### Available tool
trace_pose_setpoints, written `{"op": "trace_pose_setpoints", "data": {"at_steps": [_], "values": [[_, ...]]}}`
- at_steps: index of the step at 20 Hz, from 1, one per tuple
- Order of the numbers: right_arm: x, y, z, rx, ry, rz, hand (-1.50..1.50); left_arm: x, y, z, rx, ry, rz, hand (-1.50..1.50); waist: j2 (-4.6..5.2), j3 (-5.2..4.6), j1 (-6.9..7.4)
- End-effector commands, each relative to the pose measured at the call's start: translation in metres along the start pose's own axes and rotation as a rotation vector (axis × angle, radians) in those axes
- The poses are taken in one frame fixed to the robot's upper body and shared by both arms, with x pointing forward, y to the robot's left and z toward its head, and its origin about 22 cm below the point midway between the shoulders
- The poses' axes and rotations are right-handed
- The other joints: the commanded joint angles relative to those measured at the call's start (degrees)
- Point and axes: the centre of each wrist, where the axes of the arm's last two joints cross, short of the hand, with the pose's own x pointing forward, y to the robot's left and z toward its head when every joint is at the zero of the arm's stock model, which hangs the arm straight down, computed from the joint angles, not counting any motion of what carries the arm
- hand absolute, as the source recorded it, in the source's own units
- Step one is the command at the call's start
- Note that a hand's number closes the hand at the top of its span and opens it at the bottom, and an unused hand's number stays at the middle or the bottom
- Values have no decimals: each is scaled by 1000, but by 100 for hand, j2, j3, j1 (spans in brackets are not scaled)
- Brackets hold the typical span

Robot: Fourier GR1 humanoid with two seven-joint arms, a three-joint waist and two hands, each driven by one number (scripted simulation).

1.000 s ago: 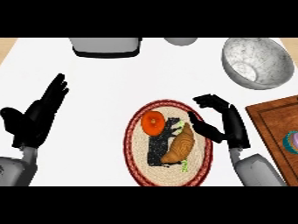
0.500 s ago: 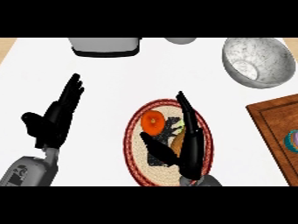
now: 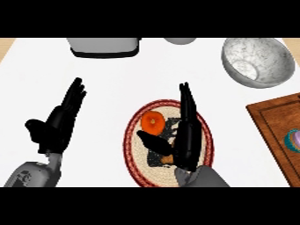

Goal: Pick the squash from the placemat and place it in the bowl

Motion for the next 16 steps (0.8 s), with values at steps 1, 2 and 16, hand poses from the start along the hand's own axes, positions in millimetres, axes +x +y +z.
{"op": "trace_pose_setpoints", "data": {"at_steps": [1, 2, 16], "values": [[27, -5, -5, 57, 142, 76, -150, -12, -11, 1, 27, -10, -18, 0, 14, 5, -40], [38, -5, -14, 72, 181, 89, -150, 5, 5, -13, 12, -9, 3, 0, 21, 4, -23], [46, -3, -3, 236, 390, 197, -150, -13, -19, -9, -14, -7, 2, 0, 72, 29, 77]]}}
